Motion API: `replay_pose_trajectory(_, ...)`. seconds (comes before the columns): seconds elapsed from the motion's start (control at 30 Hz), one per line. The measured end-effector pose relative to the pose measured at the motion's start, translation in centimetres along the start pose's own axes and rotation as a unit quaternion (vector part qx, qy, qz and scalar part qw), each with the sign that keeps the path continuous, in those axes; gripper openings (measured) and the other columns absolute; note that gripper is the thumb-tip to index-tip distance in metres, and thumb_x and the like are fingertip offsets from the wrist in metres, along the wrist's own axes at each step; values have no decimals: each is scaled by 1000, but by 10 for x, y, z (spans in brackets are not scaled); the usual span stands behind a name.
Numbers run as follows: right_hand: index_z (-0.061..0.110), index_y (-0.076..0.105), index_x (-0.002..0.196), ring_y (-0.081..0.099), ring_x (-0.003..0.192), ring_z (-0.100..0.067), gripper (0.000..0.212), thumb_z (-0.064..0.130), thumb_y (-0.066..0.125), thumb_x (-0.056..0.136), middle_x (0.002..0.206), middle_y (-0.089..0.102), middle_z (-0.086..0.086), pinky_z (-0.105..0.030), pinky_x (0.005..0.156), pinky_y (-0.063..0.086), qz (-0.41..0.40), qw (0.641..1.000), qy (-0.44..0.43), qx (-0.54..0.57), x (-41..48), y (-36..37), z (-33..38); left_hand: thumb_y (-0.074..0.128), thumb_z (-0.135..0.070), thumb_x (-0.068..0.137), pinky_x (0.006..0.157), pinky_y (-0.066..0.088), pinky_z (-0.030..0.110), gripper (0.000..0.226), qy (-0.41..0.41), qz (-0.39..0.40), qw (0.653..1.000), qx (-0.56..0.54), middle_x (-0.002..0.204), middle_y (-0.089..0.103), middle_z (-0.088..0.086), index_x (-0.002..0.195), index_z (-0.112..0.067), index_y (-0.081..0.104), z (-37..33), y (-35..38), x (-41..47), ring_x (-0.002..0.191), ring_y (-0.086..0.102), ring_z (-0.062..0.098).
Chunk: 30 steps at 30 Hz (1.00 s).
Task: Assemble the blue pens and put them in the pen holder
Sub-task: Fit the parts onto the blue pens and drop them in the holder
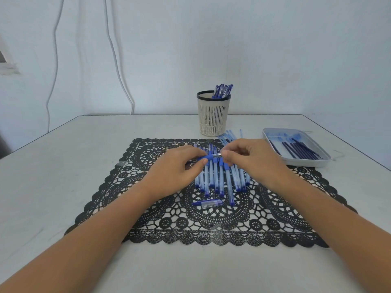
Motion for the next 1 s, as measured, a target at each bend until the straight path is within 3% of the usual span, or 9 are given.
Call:
replay_pose_trajectory(0.13, 21, 63, 73, 57, 59, -3, 36, 41, 41, 95, 66, 63, 6, -18, 62, 45, 13, 998, 19, -57, -1, 4, -1, 42, -45, 87, 68, 48, 22, 39, 19, -1, 1000, 6, 85, 56, -22, 103, -19, 66, -4, 1, 1, 76, 55, 1)
replay_pose_trajectory(0.27, 29, 53, 92, 62, 80, -23, 5, 34, 53, 91, 82, 63, -3, -33, 76, 49, 82, 996, 0, -47, -4, 7, 0, 41, -47, 87, 67, 48, 22, 40, 16, -1, 1000, 3, 87, 60, -16, 104, -21, 66, -4, 1, 1, 75, 56, 2)
replay_pose_trajectory(0.4, 20, 59, 81, 55, 56, 0, 26, 35, 43, 96, 68, 62, 5, -11, 57, 43, 63, 995, -7, -75, -1, 5, 1, 41, -46, 87, 65, 49, 29, 38, 20, 5, 1000, 3, 85, 60, -16, 102, -21, 65, -4, 2, 0, 72, 57, 6)
replay_pose_trajectory(0.47, 21, 59, 83, 55, 56, 1, 32, 42, 38, 96, 68, 62, 4, -13, 58, 41, 71, 995, 11, -62, -2, 5, -2, 41, -46, 88, 66, 49, 30, 38, 21, 2, 1000, 0, 85, 60, -15, 102, -21, 65, -4, 2, 1, 73, 57, 7)
replay_pose_trajectory(0.57, 27, 50, 91, 55, 58, 2, 9, 36, 48, 93, 69, 60, 5, -12, 59, 42, 106, 992, -2, -66, -4, 8, -2, 41, -47, 87, 65, 49, 28, 38, 18, 2, 1000, -3, 85, 59, -18, 103, -22, 65, -4, 1, 1, 73, 57, 6)
replay_pose_trajectory(0.7, 20, 56, 78, 51, 50, 2, 32, 40, 38, 96, 62, 58, 6, -9, 54, 40, 77, 994, -9, -83, -2, 6, -1, 42, -46, 88, 65, 49, 28, 37, 24, 4, 1000, -1, 82, 56, -21, 102, -22, 65, -4, 2, 1, 72, 56, 5)
replay_pose_trajectory(0.83, 25, 50, 89, 53, 53, 3, 12, 35, 46, 94, 65, 58, 6, -13, 57, 43, 97, 992, -11, -77, -5, 7, -1, 42, -46, 88, 65, 49, 29, 37, 20, 2, 1000, -7, 85, 61, -16, 102, -22, 65, -3, 2, 0, 73, 57, 7)
replay_pose_trajectory(0.93, 24, 50, 75, 49, 47, 4, 28, 38, 39, 96, 62, 58, 5, -11, 52, 39, 80, 991, -21, -107, -3, 6, 1, 41, -47, 87, 66, 49, 29, 39, 23, 10, 1000, 0, 85, 60, -15, 104, -22, 65, -4, 3, 1, 73, 57, 5)
replay_pose_trajectory(1.0, 27, 51, 82, 52, 54, 0, 21, 40, 42, 95, 65, 58, 5, -16, 56, 42, 86, 992, -10, -91, -3, 6, 0, 41, -46, 88, 66, 49, 29, 38, 27, 9, 1000, 1, 85, 60, -15, 104, -21, 65, -4, 4, 1, 73, 56, 4)
Point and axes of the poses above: each hand's wrist, its own x-axis towards the middle knuckle, its own y-axis out of the palm, z = x × y, the point moved 5 cm from there along x, towards the middle knuckle
